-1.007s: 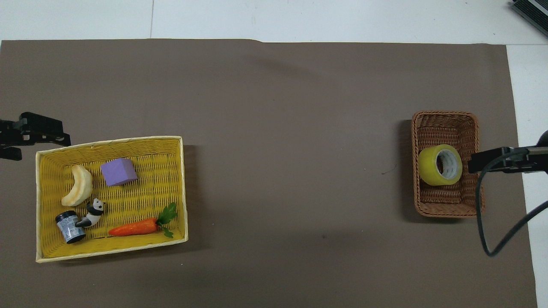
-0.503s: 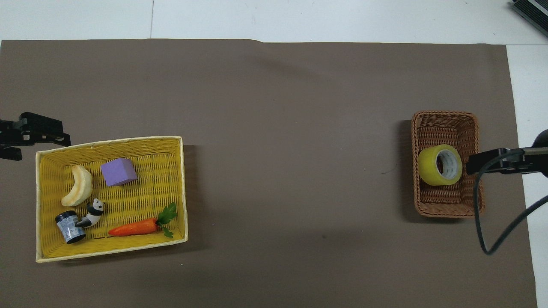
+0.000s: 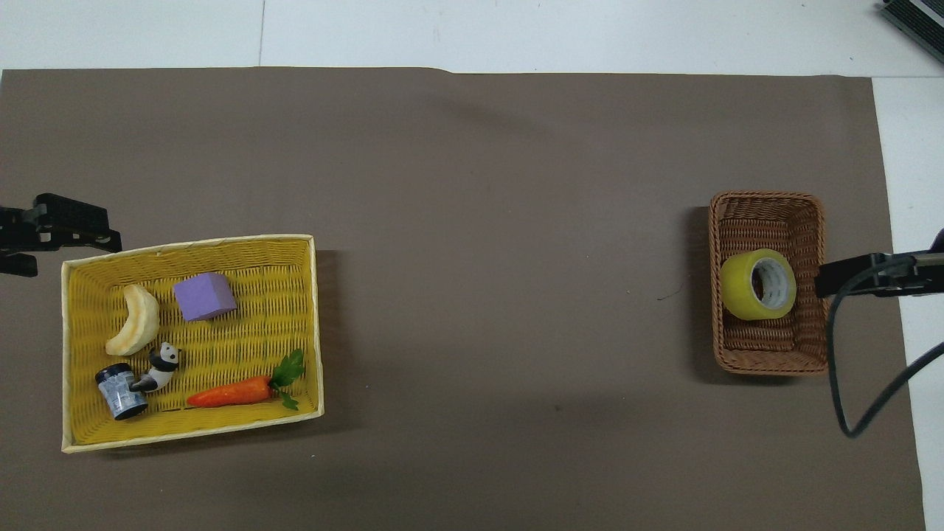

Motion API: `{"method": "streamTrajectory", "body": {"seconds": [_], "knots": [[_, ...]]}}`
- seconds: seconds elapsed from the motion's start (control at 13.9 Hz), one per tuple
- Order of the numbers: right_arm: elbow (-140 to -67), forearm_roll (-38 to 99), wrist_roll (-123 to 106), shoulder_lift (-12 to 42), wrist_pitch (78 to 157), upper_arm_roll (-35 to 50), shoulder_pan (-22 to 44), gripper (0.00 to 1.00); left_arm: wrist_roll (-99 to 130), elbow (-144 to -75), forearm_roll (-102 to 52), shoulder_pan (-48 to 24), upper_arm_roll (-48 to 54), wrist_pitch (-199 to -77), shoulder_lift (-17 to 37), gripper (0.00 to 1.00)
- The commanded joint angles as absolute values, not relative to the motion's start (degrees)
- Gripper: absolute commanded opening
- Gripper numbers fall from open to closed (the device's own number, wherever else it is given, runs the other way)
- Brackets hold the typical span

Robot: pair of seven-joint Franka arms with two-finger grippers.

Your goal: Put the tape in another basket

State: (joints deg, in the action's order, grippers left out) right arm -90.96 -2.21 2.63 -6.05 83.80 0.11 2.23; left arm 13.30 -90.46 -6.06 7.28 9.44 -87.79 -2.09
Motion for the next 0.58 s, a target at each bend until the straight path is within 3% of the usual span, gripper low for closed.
{"method": "streamTrajectory", "body": {"seconds": [0.0, 0.5], "knots": [[-90.6, -2.7, 0.6, -5.9, 84.6, 0.4, 1.2, 1.0, 13.0, -89.5, -4.9, 8.0, 10.0, -86.3, -2.1, 1.0], [-90.9, -0.5, 0.5, -6.1, 83.9, 0.1, 1.2, 1.0, 13.1, -89.5, -4.9, 8.0, 10.0, -86.3, -2.1, 1.0]]}}
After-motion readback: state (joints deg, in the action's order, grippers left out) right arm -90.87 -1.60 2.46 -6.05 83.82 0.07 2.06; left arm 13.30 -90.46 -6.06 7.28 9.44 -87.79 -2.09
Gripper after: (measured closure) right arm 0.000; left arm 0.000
